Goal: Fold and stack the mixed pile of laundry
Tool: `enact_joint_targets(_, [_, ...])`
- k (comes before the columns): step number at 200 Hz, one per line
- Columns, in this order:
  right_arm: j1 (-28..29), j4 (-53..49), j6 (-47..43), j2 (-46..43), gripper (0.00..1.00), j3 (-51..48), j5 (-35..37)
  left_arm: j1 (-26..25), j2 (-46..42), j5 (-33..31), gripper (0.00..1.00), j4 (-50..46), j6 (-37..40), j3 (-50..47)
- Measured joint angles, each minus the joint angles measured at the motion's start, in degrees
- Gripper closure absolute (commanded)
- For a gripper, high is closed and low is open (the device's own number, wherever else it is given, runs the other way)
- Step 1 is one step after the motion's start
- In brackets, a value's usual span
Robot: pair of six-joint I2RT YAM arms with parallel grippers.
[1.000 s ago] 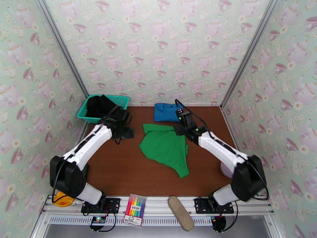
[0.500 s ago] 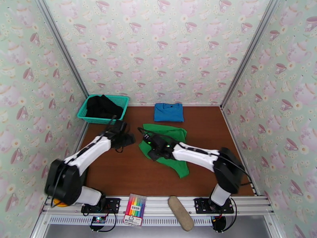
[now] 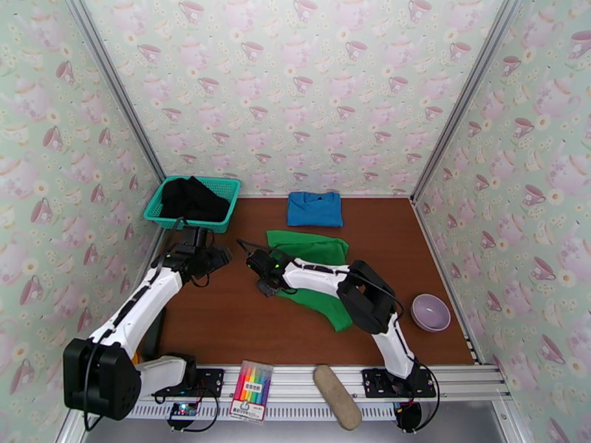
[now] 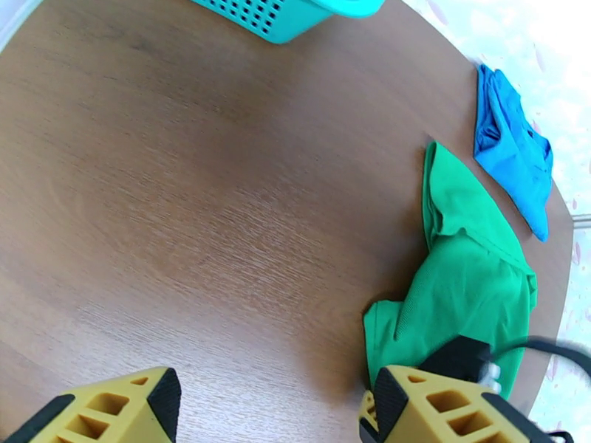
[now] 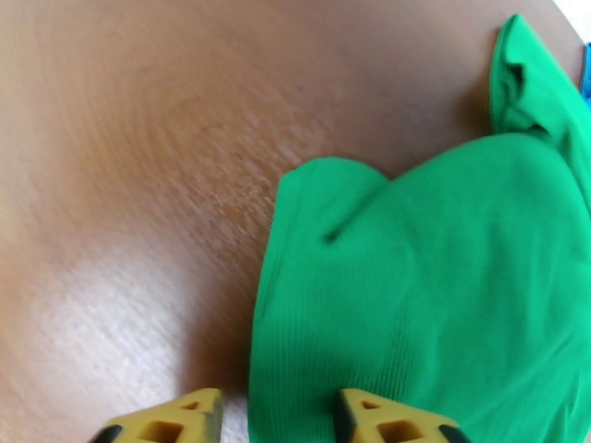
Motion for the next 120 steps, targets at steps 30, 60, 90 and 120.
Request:
enact_joint_targets(30, [-0.52, -1.22, 1.4, 1.07, 1.0, 1.05, -0.13, -0.31, 1.79, 1.36, 0.29, 0.68, 0.0, -0.37])
enact_joint_targets(60, [-2.78, -0.57, 2.05, 0.2, 1.0, 0.04, -1.75, -1.64, 3.85, 2.56, 0.29, 1.07, 0.02, -0.37])
enact_joint_targets(90, [-7.39, 1.88, 2.01, -7.87, 1.0, -8.52, -7.82, -4.81, 5.68, 3.67, 0.29, 1.92, 0.02, -0.37])
enact_joint_targets(120, [-12.55, 3.02, 1.95, -16.68, 1.0, -12.35, -14.45, -8.46, 8.0, 5.38, 0.31, 4.94, -0.44, -0.37])
